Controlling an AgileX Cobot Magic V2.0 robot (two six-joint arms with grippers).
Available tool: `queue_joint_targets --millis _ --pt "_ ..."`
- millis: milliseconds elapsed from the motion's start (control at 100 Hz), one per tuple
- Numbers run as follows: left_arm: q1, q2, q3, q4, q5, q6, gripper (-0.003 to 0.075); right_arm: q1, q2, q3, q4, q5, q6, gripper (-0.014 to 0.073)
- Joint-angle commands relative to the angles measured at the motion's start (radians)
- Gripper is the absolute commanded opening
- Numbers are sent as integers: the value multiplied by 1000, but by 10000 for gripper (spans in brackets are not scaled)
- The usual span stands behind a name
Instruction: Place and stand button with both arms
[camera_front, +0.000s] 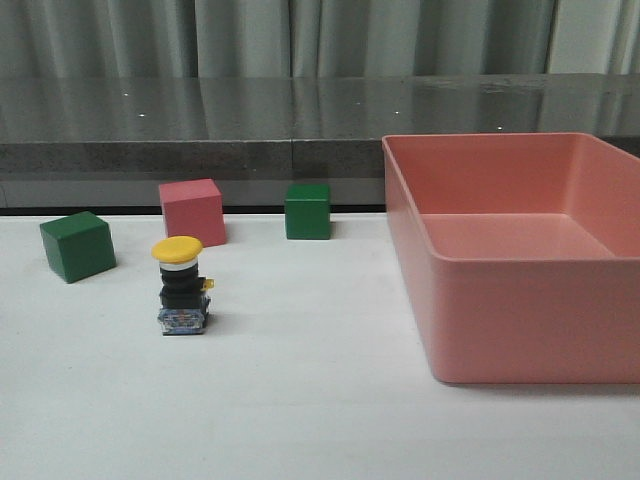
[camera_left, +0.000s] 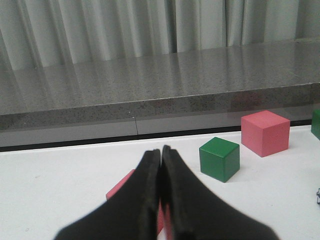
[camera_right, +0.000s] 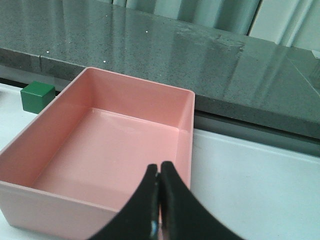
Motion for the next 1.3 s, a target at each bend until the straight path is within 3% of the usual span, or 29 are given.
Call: queue_joint_targets --millis 0,460,700,840,1010,1290 --pt "1 -31 29 -8 -94 -11 -19 -5 10 -26 13 -71 -3 -61" --pt "1 -31 29 -8 -94 -11 -19 28 8 -15 7 -91 8 -61" --pt "1 -31 29 -8 -94 -11 -19 68 -78 139 -177 -249 363 -61" --pt "1 -31 29 -8 -94 -11 -19 82 -157 242 -281 -320 505 -61" --pt "1 -31 29 -8 -94 -11 -19 110 -254 337 -312 -379 534 -61" --pt "1 -31 29 -8 -94 -11 -19 114 -252 397 -311 -450 535 -61"
